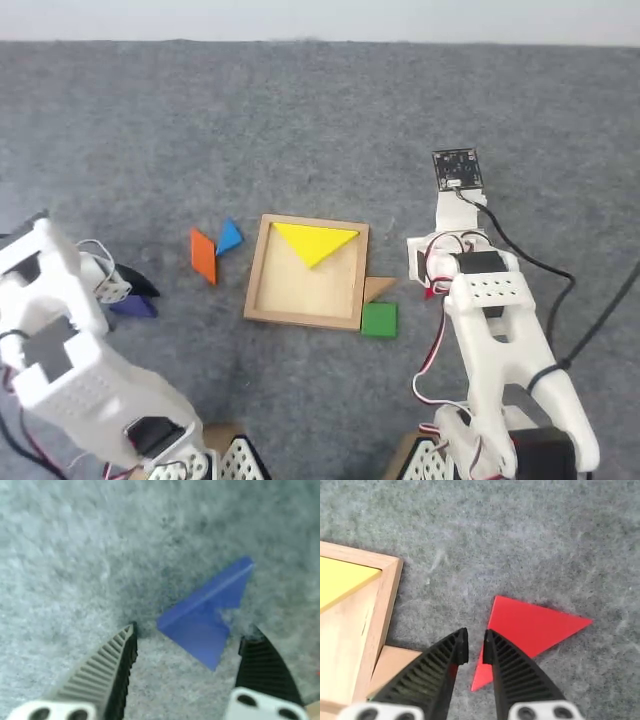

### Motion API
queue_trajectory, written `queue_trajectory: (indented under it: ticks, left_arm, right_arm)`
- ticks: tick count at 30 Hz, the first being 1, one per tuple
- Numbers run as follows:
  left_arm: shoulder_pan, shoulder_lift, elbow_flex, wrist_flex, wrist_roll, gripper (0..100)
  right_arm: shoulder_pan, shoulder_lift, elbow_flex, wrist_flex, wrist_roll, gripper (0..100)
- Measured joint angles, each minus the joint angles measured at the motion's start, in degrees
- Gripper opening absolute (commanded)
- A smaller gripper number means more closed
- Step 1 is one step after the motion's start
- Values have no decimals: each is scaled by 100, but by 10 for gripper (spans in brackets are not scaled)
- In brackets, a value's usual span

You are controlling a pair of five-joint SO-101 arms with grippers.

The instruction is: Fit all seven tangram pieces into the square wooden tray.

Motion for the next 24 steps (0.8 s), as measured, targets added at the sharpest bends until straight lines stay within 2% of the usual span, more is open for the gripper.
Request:
queue_trajectory:
  ticks: [5, 17, 24]
  left_arm:
    - [0, 53, -105, 53, 0, 238]
    - [185, 62, -246, 53, -9, 220]
    - [220, 53, -281, 53, -9, 102]
  right_arm:
    - [-9, 0, 0, 0, 0, 63]
    - [0, 0, 0, 0, 62, 62]
    - [-9, 0, 0, 0, 158, 62]
